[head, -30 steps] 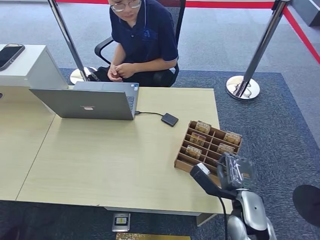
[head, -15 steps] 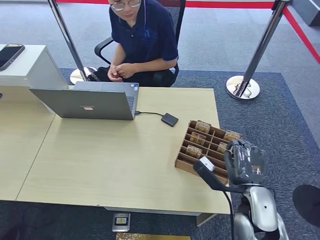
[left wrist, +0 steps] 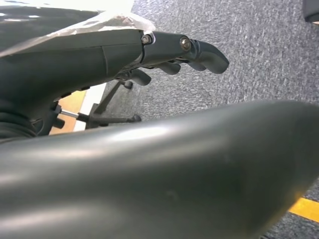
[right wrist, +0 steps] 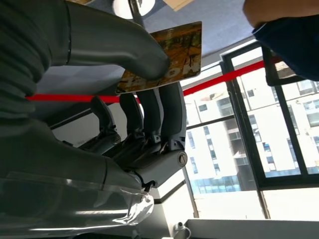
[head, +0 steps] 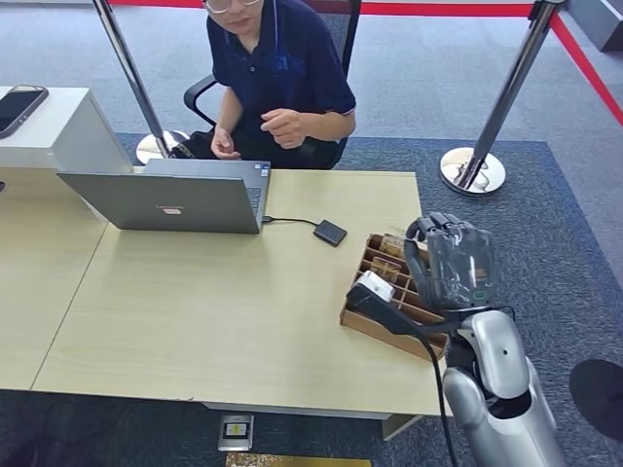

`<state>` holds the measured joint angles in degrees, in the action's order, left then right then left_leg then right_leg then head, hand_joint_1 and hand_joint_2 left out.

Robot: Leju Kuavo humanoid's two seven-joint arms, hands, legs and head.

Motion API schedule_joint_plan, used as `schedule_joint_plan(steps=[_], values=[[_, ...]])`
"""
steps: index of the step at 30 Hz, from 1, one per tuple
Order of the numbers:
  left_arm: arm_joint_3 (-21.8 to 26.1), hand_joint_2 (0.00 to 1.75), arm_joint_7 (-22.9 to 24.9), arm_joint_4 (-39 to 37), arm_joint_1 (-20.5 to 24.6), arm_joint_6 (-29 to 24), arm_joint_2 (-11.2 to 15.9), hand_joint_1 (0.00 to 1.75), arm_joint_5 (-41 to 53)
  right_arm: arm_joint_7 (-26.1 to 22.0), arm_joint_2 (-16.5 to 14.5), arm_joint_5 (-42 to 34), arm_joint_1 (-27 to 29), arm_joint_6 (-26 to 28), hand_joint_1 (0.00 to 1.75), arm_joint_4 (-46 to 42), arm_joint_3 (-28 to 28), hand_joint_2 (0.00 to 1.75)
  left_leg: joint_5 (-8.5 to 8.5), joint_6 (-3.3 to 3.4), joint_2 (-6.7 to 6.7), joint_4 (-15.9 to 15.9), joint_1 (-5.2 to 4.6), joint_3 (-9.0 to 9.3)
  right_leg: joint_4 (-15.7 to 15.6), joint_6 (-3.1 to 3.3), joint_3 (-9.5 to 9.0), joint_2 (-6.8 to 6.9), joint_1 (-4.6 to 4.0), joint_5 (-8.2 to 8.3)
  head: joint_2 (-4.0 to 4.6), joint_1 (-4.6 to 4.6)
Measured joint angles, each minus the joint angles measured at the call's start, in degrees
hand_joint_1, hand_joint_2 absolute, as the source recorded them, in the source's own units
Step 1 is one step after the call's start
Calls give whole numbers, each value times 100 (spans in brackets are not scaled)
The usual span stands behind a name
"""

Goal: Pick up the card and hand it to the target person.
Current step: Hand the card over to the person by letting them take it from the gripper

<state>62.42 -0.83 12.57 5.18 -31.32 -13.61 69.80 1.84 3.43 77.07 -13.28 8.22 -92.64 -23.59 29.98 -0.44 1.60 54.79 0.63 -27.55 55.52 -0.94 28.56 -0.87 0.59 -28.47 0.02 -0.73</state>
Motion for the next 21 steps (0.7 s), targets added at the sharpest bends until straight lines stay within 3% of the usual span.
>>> schedule_joint_plan(steps=[11,21], values=[[0,0,2,-1,15,-42,-1,0,16,-20,-597,-337,-1375,-248,133,1393,-500,175,-3,-1,1,0,1,-1,3,1,1,0,-1,1,0,1],[-2,0,29,-2,13,-38,-1,0,40,141,-920,-139,-1859,-221,123,2345,-625,175,-3,-1,2,1,0,-3,0,-2,1,0,0,3,0,1]])
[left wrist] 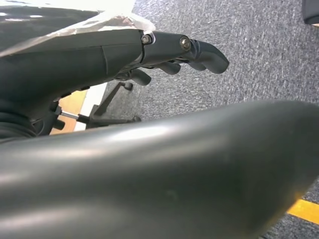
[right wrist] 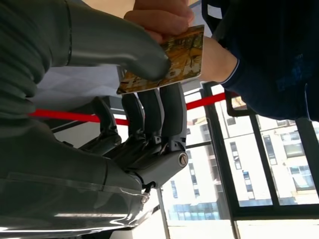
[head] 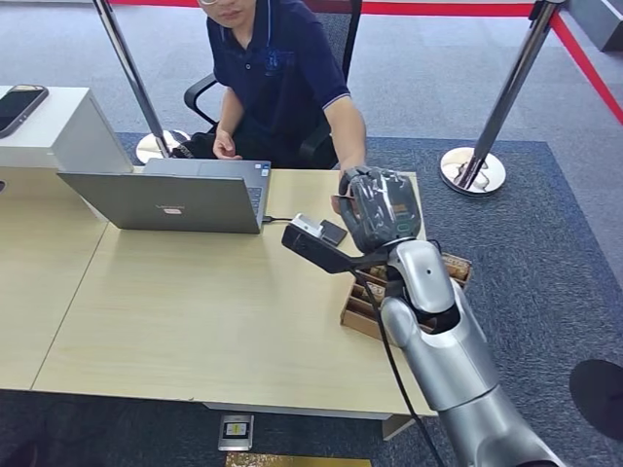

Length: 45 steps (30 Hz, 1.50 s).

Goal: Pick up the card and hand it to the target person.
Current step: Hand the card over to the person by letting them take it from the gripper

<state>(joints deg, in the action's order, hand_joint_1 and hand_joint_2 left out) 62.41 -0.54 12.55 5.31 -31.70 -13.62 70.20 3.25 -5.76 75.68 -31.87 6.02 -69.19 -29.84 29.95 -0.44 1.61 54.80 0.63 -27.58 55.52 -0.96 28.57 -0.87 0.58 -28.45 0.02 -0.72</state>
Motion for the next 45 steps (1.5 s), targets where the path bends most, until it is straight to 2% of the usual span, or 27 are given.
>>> schedule_joint_plan(steps=[3,4,6,8,10,14,23,29,34,38,41,43,45], values=[[-1,0,5,0,0,1,0,0,7,47,-17,103,-18,13,113,212,-31,175,0,0,0,0,0,-1,0,0,0,0,0,0,0,0],[-1,0,5,0,0,1,0,0,7,68,-24,145,-23,16,103,288,-42,175,0,0,0,0,0,-1,0,0,1,0,0,0,0,0],[-1,0,5,0,0,1,0,0,7,114,-38,229,-25,31,45,435,-68,175,0,0,0,0,0,-1,0,0,1,0,0,0,0,0],[-1,0,4,0,0,1,0,0,7,148,-52,302,-26,63,1,587,-96,175,0,0,0,0,0,-1,0,0,1,0,0,0,0,0],[-1,0,-3,0,0,-1,0,0,7,177,-71,361,-27,116,0,742,-114,175,0,0,0,0,0,-1,0,0,2,0,0,0,0,0],[1,0,-25,0,-1,-2,0,0,7,210,-93,427,-9,256,0,949,-123,0,0,0,0,0,0,-1,0,0,2,0,0,0,0,0],[-1,0,-45,0,-4,1,0,0,9,309,-55,628,178,591,0,863,-104,0,0,0,0,4,0,-1,-1,-1,4,0,0,0,0,0],[-5,0,-41,0,-10,1,-1,0,-28,378,115,773,526,824,0,257,23,0,1,0,0,6,0,-2,-4,-1,5,0,0,0,0,0],[-3,0,-22,-1,-18,-26,-9,0,-116,527,301,1042,948,1257,0,-442,276,0,2,2,4,9,0,-3,-8,-2,4,0,0,0,0,0],[2,0,-13,-9,-37,-43,-29,0,-174,689,488,1255,1481,1690,0,-1194,692,0,5,6,4,11,0,-5,-11,-4,6,0,0,0,0,0],[2,0,-12,-15,-51,-44,-46,0,-229,884,599,1282,2165,2467,0,-1927,1233,0,11,14,14,14,0,-6,-18,-16,-2,0,0,-7,0,0],[4,0,-12,-20,-75,-52,-64,0,-278,710,603,814,2772,2997,0,-2533,1820,0,19,21,17,14,-1,-7,-18,-20,-5,0,0,-10,0,-1],[8,0,-13,-25,-83,-74,-85,0,-331,119,497,-201,3318,3293,0,-3069,2524,0,26,26,15,13,-2,-8,-20,-22,-3,0,0,-12,0,-1]])
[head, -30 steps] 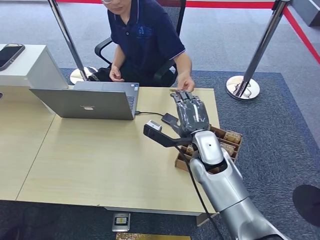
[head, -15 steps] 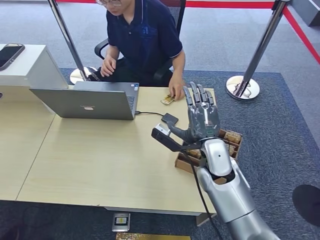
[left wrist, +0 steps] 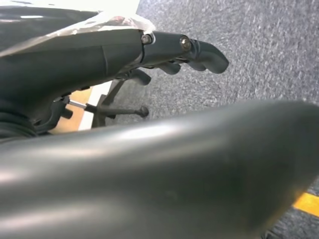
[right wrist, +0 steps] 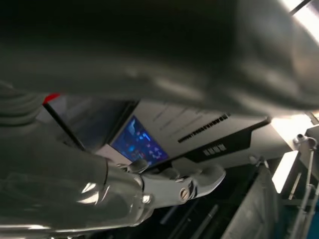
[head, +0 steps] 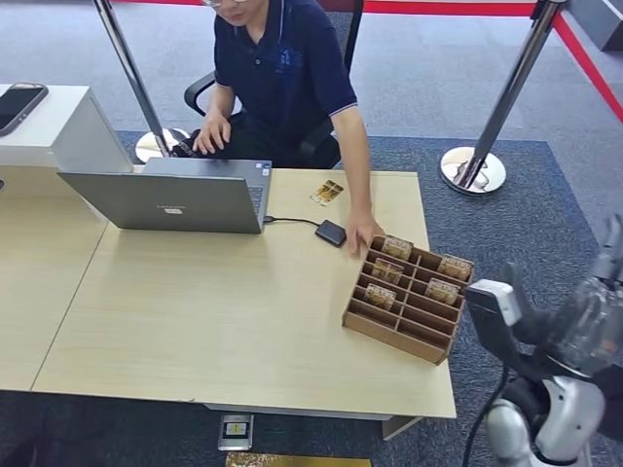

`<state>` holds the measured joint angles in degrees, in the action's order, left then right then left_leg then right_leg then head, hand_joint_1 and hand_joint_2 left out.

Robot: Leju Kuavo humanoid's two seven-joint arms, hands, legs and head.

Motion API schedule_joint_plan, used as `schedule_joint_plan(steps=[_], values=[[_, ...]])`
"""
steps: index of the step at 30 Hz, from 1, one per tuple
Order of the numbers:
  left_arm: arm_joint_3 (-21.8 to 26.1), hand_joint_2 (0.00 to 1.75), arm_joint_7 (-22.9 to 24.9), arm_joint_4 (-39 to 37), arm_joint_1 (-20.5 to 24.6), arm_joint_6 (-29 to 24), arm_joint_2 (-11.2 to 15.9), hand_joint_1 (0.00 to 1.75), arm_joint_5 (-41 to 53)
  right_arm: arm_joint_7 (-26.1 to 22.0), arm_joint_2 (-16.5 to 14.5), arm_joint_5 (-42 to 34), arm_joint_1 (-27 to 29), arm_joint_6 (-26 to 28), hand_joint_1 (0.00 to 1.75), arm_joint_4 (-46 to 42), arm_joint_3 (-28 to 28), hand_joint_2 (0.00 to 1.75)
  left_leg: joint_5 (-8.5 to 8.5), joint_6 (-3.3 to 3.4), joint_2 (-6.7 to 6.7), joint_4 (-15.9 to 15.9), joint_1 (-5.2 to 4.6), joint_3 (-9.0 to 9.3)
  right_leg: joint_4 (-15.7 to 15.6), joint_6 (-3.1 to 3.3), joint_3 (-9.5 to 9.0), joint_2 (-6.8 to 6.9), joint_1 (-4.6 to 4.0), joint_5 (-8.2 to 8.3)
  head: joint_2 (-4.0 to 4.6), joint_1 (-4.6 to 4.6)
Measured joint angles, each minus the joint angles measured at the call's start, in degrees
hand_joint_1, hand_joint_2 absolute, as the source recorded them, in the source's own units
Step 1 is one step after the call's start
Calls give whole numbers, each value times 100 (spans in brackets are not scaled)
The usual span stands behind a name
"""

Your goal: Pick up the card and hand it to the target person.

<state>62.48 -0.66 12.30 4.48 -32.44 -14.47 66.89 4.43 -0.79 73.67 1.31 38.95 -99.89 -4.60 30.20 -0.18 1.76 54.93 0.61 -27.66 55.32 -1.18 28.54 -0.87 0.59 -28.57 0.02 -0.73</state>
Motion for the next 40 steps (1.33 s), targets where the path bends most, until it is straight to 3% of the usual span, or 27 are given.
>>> schedule_joint_plan(steps=[4,6,10,13,17,18,21,24,28,33,40], values=[[7,0,-22,-2,4,-52,-41,0,-70,-1541,-435,-2797,692,64,0,-415,1675,0,6,4,-3,0,-2,2,-6,-3,-3,0,0,-2,0,0],[7,0,-29,-2,2,-57,-54,0,-71,-2018,-630,-3615,808,-112,0,-298,2515,0,6,5,-7,0,-4,2,-6,-4,-5,0,0,-1,0,0],[7,0,-43,-2,12,-56,-76,0,-59,-2623,-963,-4180,768,-598,0,241,4040,0,3,10,-10,1,-6,7,-6,-8,-10,0,0,1,0,0],[16,0,-107,-2,19,-49,-86,0,-100,-2429,-1065,-4017,597,-726,0,925,4893,0,3,10,-12,1,-4,12,-6,-8,-12,0,-1,2,0,1],[79,175,-310,-2,40,-60,-101,0,-292,-2059,-784,-3229,137,-556,0,3267,5932,0,3,12,-15,1,-5,17,-9,-10,-23,0,-9,3,0,-1],[98,175,-376,-2,42,-52,-104,0,-314,-1888,-673,-3012,36,-508,0,3962,6098,0,3,12,-15,1,-6,17,-10,-11,-24,0,-9,3,0,-1],[131,175,-581,-2,53,18,-110,0,-312,-1157,-495,-2552,-179,-623,0,5737,6350,0,3,12,-18,1,-5,18,-9,-11,-22,-1,-7,4,0,1],[133,175,-763,-2,61,134,-112,0,-238,-404,-502,-2345,-320,-975,0,6922,6412,0,2,10,-18,-1,-2,20,-5,-9,-19,-1,-4,2,-1,2],[126,175,-932,-4,67,264,-110,0,-135,-51,-601,-2146,-433,-1484,0,7820,6421,175,-1,6,-18,-3,3,19,0,-7,-19,-1,-7,1,0,2],[-3,175,-978,-2,45,353,-74,0,-165,-298,-703,-2009,-487,-1866,0,8283,6270,175,-1,6,-18,-3,-3,19,0,-7,-20,-1,-9,1,0,0],[-598,175,-904,22,-73,662,100,0,-836,-358,-675,-2539,-438,-2114,0,8404,5711,175,1,9,-18,-2,-9,18,-4,-9,-20,-1,-6,2,0,1]])
